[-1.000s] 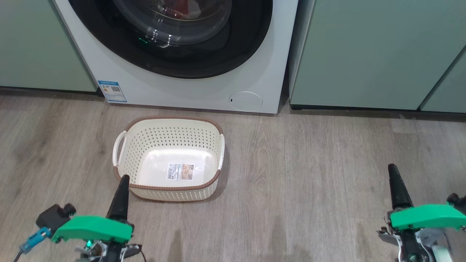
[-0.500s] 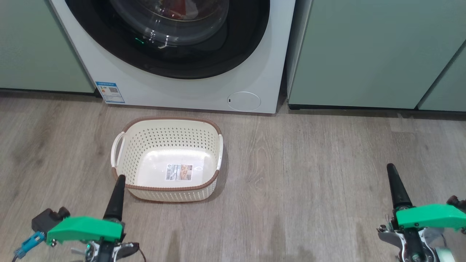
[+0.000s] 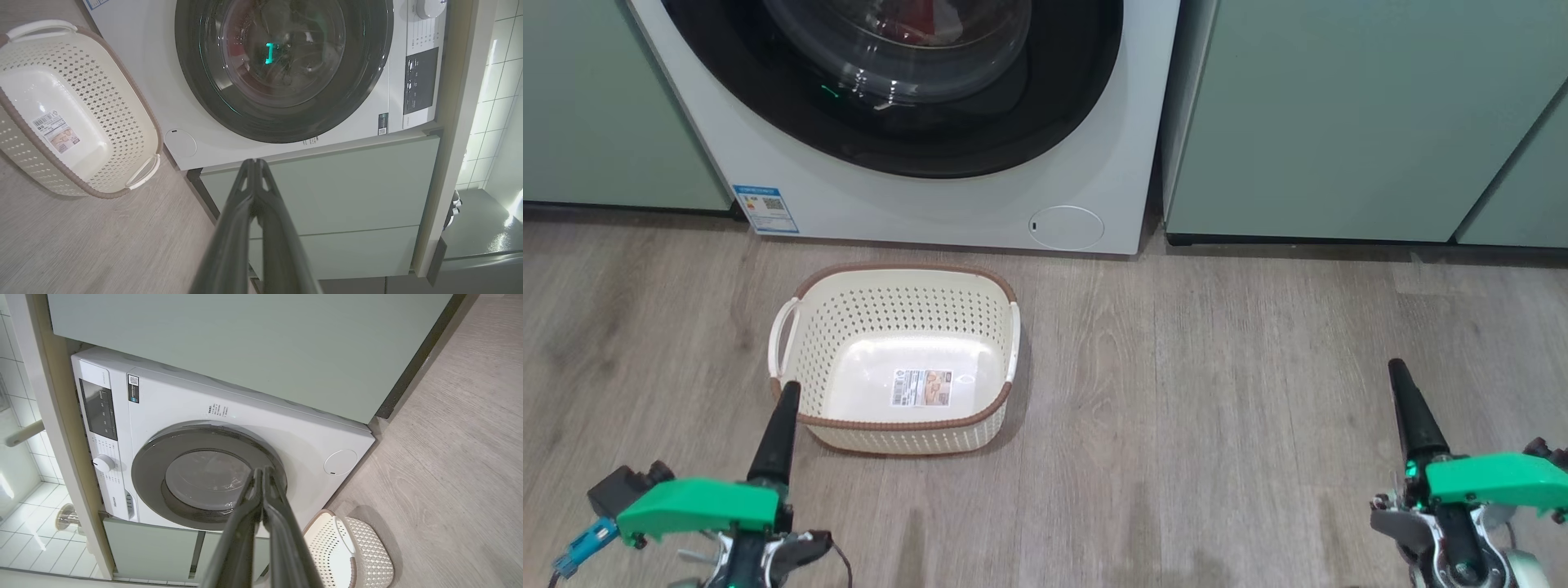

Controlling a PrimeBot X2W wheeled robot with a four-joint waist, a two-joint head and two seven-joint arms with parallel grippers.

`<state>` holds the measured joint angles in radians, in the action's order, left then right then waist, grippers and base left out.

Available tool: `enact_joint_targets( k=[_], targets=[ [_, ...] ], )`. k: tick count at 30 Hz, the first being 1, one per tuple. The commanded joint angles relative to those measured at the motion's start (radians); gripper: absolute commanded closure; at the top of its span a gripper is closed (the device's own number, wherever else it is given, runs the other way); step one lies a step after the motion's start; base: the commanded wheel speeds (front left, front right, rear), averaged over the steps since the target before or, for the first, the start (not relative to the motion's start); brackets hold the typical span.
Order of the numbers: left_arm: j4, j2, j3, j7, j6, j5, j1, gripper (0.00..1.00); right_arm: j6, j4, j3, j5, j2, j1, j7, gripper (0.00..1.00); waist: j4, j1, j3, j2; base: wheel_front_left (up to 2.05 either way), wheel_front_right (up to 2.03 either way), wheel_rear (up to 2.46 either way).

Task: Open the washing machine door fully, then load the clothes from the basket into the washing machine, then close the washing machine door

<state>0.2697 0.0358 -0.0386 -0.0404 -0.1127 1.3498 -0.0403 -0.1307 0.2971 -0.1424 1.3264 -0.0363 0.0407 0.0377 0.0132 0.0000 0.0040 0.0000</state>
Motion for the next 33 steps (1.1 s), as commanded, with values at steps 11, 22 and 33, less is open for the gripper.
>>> enact_joint_targets(
  k=[11, 22, 33],
  targets=[
    [-0.027, 0.013, -0.054, -0.035, -0.013, 0.127, -0.059, 1.0, 0.0, -0.046, 0.025, 0.139, -0.013, 0.062, 0.038, 1.0, -0.006, 0.0, 0.0, 0.0, 0.0, 0.0, 0.0],
    [-0.024, 0.014, -0.074, -0.071, -0.018, 0.252, -0.067, 1.0, 0.0, -0.052, 0.028, 0.275, -0.014, 0.067, 0.074, 1.0, -0.013, 0.0, -0.001, 0.0, 0.0, 0.0, 0.0],
    [-0.024, 0.014, -0.075, -0.073, -0.018, 0.259, -0.068, 1.0, 0.0, -0.052, 0.029, 0.282, -0.014, 0.067, 0.076, 1.0, -0.013, 0.0, -0.001, 0.0, 0.0, 0.0, 0.0]
  ],
)
